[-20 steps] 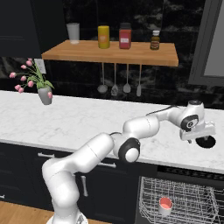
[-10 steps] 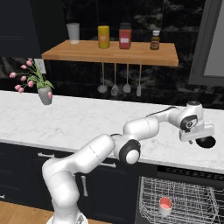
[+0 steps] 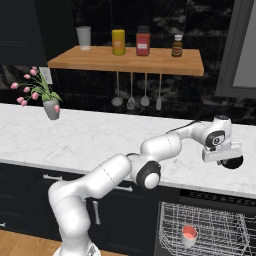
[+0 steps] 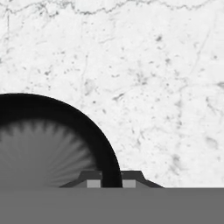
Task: Pick up the cup and bowl from the counter, place them in the dishwasher, and close the dishwasher door.
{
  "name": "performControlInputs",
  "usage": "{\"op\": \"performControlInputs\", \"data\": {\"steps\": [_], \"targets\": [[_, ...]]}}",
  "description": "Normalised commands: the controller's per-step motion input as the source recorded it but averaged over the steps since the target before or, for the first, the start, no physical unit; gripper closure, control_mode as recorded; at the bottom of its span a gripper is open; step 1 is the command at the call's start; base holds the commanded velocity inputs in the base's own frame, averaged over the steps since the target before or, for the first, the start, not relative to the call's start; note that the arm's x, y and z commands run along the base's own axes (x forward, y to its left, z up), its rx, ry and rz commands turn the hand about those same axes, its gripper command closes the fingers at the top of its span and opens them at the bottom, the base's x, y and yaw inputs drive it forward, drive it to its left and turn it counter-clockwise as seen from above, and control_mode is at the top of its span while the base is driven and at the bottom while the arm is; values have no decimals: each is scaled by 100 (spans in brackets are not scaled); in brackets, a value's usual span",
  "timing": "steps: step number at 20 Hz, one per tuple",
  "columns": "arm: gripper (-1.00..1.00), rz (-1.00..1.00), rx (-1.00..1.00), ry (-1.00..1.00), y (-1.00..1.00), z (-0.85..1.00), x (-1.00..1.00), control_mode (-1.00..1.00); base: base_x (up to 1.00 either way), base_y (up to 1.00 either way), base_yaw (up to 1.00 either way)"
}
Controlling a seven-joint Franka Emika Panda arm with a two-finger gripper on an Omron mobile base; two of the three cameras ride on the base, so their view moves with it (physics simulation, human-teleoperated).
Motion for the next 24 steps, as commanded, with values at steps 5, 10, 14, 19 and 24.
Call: {"op": "performControlInputs", "data": {"steps": [5,10,14,19,24], "targets": [[100,0,12,1,0,0,-40,-100,0,0,0],[100,0,8,0,19,9,-73,-100,0,0,0],[100,0,3,0,52,6,-95,-100,0,0,0],[100,0,0,-1,67,0,-100,-100,0,0,0],[100,0,0,-6,87,0,-100,-100,0,0,0]]}}
